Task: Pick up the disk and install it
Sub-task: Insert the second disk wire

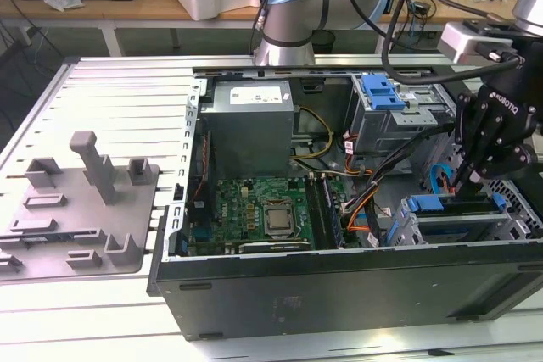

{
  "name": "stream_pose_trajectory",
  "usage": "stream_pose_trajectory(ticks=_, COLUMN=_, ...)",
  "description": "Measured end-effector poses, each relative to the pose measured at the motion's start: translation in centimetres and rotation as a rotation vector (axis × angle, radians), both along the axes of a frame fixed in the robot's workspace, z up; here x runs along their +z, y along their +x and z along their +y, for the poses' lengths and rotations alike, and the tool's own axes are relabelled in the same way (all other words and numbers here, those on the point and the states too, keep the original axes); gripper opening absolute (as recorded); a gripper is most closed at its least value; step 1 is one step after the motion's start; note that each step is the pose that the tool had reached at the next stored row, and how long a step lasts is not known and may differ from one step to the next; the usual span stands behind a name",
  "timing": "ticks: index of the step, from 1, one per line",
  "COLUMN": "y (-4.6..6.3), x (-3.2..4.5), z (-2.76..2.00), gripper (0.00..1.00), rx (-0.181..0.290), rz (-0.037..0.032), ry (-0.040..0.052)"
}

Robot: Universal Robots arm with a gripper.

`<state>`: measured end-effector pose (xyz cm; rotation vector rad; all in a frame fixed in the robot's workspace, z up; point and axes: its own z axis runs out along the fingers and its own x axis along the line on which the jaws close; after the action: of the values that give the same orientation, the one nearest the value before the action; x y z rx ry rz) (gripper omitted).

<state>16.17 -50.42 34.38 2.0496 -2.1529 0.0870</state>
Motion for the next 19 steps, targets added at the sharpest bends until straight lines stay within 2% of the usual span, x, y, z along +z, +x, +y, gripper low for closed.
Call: stream_pose_trajectory(ticks=19, y=0.0, x=-0.51, z=0.0, gripper=0.16, rx=0.0, rz=0.0, ry=-0.0003)
